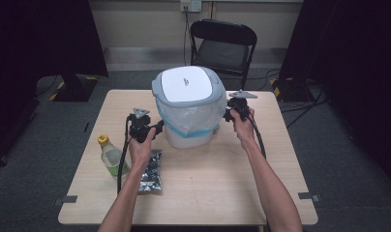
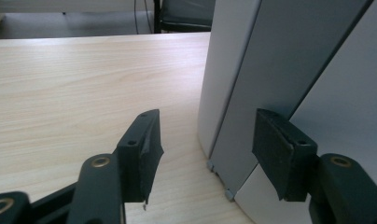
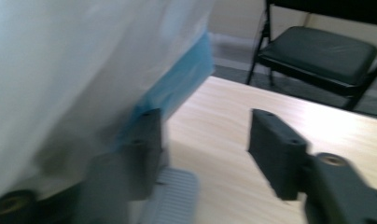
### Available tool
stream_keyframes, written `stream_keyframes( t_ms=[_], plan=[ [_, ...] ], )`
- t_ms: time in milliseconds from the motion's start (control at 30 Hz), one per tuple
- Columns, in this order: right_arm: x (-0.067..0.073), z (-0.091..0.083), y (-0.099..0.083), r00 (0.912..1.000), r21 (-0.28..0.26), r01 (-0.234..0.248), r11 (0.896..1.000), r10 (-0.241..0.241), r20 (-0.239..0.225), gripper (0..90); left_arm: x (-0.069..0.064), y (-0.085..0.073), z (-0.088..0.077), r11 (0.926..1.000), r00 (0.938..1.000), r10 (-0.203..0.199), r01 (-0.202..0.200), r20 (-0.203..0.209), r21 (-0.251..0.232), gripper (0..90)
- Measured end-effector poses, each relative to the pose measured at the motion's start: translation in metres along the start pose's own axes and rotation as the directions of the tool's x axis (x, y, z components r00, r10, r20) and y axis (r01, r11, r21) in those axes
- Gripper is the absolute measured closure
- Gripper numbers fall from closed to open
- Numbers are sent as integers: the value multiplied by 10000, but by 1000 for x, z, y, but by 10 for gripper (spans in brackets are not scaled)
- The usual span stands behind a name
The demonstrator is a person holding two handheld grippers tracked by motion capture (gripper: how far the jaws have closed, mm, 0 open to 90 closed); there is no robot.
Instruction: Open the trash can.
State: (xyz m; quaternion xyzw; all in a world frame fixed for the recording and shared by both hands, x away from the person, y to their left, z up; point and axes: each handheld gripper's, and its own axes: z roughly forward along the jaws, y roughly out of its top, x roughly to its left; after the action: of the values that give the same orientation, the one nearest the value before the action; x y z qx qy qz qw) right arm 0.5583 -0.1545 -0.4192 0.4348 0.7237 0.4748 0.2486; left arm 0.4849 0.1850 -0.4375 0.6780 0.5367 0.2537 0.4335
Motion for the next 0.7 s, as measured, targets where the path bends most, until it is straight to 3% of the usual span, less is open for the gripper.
stream_keyframes(
  t_ms=[167, 300, 433, 500, 533, 567, 600, 633, 700],
  plan=[
    [4, -8, -3, 9981, 2, 30, 10000, -29, -622, 677, -7, 0, -1, 9995, 9994, 295, -293, 160, -103, 617],
    [6, -20, -5, 9965, -20, 327, 9995, -327, -771, 684, -8, 0, -2, 9989, 9986, 453, -451, 255, -104, 692],
    [11, -35, -13, 9927, -60, 555, 9984, -559, -1070, 679, -10, 0, -3, 9992, 9989, 400, -398, 256, -84, 706],
    [10, -37, -14, 9939, -70, 675, 9977, -679, -865, 585, -11, 1, -3, 9990, 9990, 457, -457, -29, -14, 658],
    [10, -37, -14, 9939, -70, 675, 9977, -679, -865, 585, -11, 1, -3, 9990, 9990, 457, -457, -29, -14, 601],
    [7, -36, -14, 9956, -40, 557, 9984, -558, -752, 510, -10, 1, -4, 9995, 9995, 323, -323, 33, 59, 601],
    [-1, -31, -13, 9978, 0, 316, 9995, -316, -579, 403, -8, 0, -4, 9998, 9996, 192, -193, 188, 84, 518],
    [-5, -28, -13, 9994, -13, 293, 9996, -293, -196, 403, -7, 0, -2, 9999, 9993, 83, -87, 370, 116, 484],
    [-12, -21, -12, 9989, -11, 177, 9998, -176, 438, 397, -8, 0, 0, 9998, 9997, 195, -195, 171, 10, 466]
  ],
)
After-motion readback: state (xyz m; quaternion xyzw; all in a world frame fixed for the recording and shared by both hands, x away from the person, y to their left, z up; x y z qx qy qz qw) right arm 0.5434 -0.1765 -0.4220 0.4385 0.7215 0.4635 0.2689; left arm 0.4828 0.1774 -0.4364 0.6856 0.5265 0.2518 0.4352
